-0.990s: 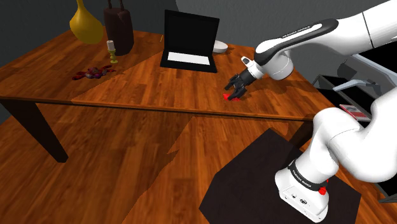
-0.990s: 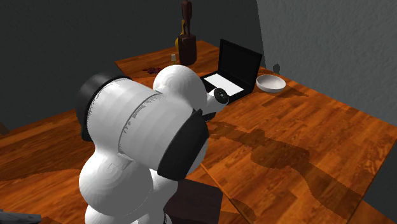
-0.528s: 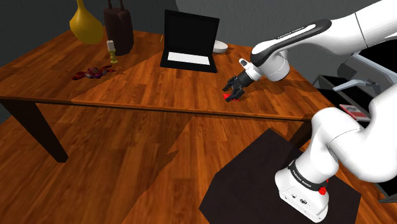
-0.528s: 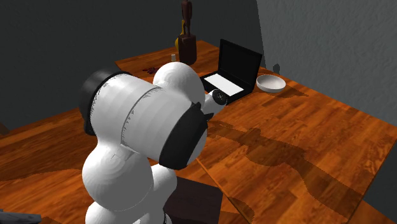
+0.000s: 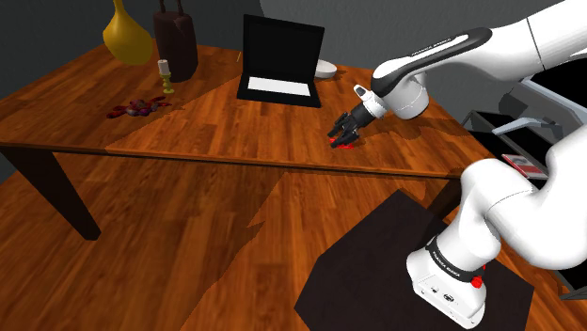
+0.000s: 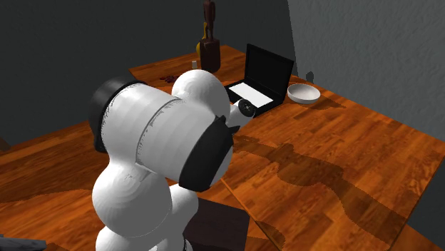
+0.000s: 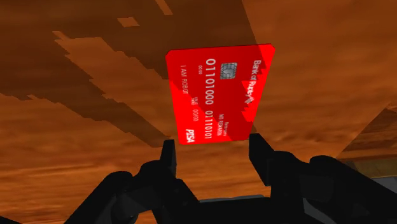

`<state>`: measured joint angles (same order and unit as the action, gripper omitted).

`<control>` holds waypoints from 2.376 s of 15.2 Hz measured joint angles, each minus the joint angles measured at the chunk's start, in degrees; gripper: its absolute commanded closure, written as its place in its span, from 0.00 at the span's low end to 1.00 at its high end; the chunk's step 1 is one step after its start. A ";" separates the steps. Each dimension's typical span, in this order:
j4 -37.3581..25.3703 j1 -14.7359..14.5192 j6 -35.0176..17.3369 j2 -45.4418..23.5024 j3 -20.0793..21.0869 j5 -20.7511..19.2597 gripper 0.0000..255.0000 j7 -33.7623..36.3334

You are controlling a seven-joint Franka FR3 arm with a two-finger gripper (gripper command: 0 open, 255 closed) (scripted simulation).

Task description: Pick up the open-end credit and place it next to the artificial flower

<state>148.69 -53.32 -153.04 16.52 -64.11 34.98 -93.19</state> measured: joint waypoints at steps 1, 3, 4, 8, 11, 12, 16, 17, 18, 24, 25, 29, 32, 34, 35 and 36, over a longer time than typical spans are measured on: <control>-0.08 -0.09 0.05 -0.05 -0.05 0.06 1.00 0.00; -0.17 -0.28 0.01 -0.11 -0.17 0.24 1.00 -0.06; -0.24 -0.34 0.15 -0.14 -0.27 0.27 1.00 -0.20; 0.25 4.62 1.37 1.65 4.36 -4.09 1.00 3.93; -0.03 8.35 2.99 3.33 7.82 -7.57 1.00 7.38; -0.31 9.35 3.66 3.78 8.76 -8.56 1.00 8.41; -0.98 13.00 5.98 5.83 12.39 -12.06 1.00 12.22; -1.33 13.73 6.68 6.26 13.20 -12.81 1.00 13.15; -1.32 14.69 7.24 6.95 14.13 -13.71 1.00 14.09; -3.38 18.14 11.38 9.43 17.97 -17.26 1.00 18.60; -3.73 18.61 12.06 9.82 18.50 -17.74 1.00 19.23; -5.54 17.91 12.84 9.08 19.68 -17.49 1.00 21.01; -9.08 13.41 11.61 4.42 19.53 -13.80 1.00 21.83; -11.81 10.12 10.88 0.58 18.85 -10.54 1.00 21.60; -13.00 8.56 10.42 -1.38 18.43 -8.72 1.00 21.24; -14.26 7.33 10.22 -3.00 18.58 -7.37 1.00 21.60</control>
<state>134.43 -45.99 -142.82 13.52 -45.53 27.61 -71.58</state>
